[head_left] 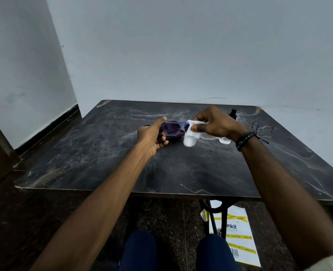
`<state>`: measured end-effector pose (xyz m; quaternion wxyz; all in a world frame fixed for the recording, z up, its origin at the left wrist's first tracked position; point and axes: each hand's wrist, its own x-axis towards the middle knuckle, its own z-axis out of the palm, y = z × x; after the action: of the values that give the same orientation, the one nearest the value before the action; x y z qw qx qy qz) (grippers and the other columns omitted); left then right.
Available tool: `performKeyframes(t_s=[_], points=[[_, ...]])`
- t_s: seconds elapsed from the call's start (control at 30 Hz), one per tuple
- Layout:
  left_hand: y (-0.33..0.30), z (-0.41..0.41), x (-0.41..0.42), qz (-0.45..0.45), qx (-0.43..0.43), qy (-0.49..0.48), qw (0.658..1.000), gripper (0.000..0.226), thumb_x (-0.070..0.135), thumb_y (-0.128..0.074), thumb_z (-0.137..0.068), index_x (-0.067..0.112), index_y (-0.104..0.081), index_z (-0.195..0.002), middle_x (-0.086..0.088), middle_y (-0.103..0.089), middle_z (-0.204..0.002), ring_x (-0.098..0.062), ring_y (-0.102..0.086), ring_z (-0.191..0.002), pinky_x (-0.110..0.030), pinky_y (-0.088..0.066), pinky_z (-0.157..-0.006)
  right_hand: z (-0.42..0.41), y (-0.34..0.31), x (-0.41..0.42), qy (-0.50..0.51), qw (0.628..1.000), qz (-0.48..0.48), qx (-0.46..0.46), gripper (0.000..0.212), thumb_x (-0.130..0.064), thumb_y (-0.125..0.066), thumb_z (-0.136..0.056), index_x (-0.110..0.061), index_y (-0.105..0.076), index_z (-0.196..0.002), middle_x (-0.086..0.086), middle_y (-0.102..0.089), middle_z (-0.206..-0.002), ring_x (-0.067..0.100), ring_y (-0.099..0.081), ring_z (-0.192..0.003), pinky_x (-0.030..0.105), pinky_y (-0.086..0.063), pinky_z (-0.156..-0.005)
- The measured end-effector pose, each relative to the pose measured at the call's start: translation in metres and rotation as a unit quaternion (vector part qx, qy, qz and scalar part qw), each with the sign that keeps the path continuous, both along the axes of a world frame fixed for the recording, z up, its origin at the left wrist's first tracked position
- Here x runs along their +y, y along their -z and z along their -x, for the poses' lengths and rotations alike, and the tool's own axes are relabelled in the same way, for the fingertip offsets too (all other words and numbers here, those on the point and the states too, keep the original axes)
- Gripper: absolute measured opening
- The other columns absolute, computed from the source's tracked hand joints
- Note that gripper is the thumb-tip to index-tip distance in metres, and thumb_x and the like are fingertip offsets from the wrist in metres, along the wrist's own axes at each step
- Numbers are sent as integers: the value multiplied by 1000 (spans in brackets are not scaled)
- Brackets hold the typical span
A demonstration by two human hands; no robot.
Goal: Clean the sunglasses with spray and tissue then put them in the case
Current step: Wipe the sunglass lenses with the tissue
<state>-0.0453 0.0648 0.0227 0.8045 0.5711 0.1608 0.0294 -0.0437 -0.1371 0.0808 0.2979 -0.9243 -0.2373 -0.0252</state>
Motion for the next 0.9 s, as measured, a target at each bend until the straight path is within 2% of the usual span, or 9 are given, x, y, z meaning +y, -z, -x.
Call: performKeyframes(t_s=[0.13,0.37,0.47,0.6,0.67,0.77,0.83,0.9], points=[[6,1,4,48,-18,39,998,40,42,-79,-79,5,-67,-89,-6,-63,-62,-13,-56,-47,-27,-53,-48,-2,3,-4,6,999,-35,15,14,-13,-73,-85,-4,-75,-96,16,-75,-91,19,-63,-75,31,-48,-66],[21,3,11,136,-70,146,977,26,36,-68,-87,10,-66,-89,-3,-65,-69,-12,-59,-57,-28,-55,-55,-5,14,-8,20,997,-73,-8,20,-19,-81,-78,-3,-74,-88,14,-75,-84,19,-64,-71,34,-50,-65],[25,2,11,151,-77,171,970,38,42,-73,-72,10,-66,-92,-2,-65,-69,-12,-60,-58,-28,-56,-56,-4,16,-9,18,997,-75,-7,23,-21,-83,-75,-3,-74,-87,9,-75,-84,18,-68,-74,34,-53,-68],[34,-4,10,174,-98,204,958,68,45,-92,-43,9,-68,-96,-2,-66,-70,-11,-62,-59,-29,-57,-58,-4,19,-12,16,998,-66,-19,20,-24,-80,-79,-7,-76,-87,5,-76,-85,21,-70,-79,33,-53,-70],[39,-8,9,192,-108,214,952,76,42,-99,-34,9,-69,-96,-3,-67,-70,-11,-62,-59,-29,-57,-57,-6,19,-14,19,997,-68,-20,18,-25,-74,-85,-8,-76,-90,6,-75,-86,17,-67,-73,31,-50,-66],[43,-14,6,215,-117,224,943,82,39,-100,-32,7,-67,-100,-3,-68,-71,-10,-63,-58,-29,-57,-57,-9,18,-18,8,997,-71,-8,11,-21,-67,-91,-14,-75,-89,-3,-71,-76,-1,-53,-57,17,-42,-56],[46,-19,4,227,-124,229,938,81,37,-100,-36,5,-67,-102,-4,-69,-73,-10,-62,-59,-30,-57,-58,-13,19,-20,-1,997,-76,-1,10,-18,-67,-91,-14,-75,-87,-4,-68,-70,0,-51,-56,19,-41,-55],[48,-24,4,234,-131,230,936,79,37,-100,-39,5,-67,-104,-6,-69,-77,-11,-62,-61,-30,-57,-59,-18,20,-22,-6,996,-91,10,10,-17,-71,-88,-8,-76,-90,5,-74,-78,8,-58,-64,27,-46,-59]])
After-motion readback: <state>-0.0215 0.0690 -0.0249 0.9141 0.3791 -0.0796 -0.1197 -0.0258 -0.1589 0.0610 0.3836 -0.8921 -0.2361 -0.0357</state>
